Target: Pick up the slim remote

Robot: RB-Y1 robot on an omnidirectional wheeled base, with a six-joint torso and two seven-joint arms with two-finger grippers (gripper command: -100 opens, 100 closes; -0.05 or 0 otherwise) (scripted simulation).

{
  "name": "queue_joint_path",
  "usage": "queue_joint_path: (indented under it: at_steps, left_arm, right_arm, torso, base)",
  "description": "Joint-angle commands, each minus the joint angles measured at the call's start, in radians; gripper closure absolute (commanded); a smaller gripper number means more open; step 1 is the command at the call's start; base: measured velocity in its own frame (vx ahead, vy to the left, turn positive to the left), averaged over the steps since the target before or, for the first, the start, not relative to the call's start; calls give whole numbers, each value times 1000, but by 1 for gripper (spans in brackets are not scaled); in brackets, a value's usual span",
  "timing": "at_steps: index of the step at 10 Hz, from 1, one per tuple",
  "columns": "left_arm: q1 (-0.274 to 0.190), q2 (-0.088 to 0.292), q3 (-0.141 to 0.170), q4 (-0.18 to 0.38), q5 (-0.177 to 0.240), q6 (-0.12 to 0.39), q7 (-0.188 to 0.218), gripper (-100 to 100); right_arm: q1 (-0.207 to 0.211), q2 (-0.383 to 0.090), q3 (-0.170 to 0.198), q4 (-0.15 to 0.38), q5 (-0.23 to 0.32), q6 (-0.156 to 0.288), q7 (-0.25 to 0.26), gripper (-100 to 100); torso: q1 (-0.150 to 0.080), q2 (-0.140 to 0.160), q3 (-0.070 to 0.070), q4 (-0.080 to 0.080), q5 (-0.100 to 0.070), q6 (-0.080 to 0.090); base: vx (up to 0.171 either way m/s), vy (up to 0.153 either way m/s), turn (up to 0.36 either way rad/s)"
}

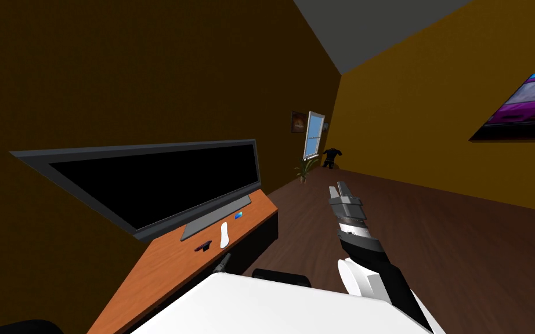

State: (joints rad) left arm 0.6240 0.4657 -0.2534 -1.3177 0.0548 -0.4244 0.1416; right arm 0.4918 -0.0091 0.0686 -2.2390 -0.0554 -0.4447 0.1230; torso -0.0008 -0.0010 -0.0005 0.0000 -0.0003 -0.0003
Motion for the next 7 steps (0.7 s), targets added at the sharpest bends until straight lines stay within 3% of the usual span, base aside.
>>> queue_joint_path:
  at_steps: [1, 3, 4, 5, 7]
  left_arm:
    - [3, 28, -16, 50, -16, -7, 23, -100]
    - [3, 28, -16, 91, -16, -7, 23, -100]
    - [4, 53, -28, 128, -32, -12, 44, -100]
    - [4, 53, -28, 157, -32, -12, 44, -100]
    - [4, 101, -52, 274, -65, -21, 87, -100]
  right_arm:
    - [0, 0, 0, 0, 0, 0, 0, 0]
    - [0, 0, 0, 0, 0, 0, 0, 0]
    - [0, 0, 0, 0, 0, 0, 0, 0]
    - [0, 0, 0, 0, 0, 0, 0, 0]
    - [0, 0, 0, 0, 0, 0, 0, 0]
  torso:
    - [0, 0, 0, 0, 0, 0]
    - [0, 0, 0, 0, 0, 0]
    - [1, 0, 0, 0, 0, 0]
    - [1, 0, 0, 0, 0, 1]
    - [0, -1, -1, 0, 0, 0]
  base:
    - [28, -29, -207]
    - [20, -12, -48]
    - [28, -19, -219]
    - [30, -15, -106]
    - [61, -30, -254]
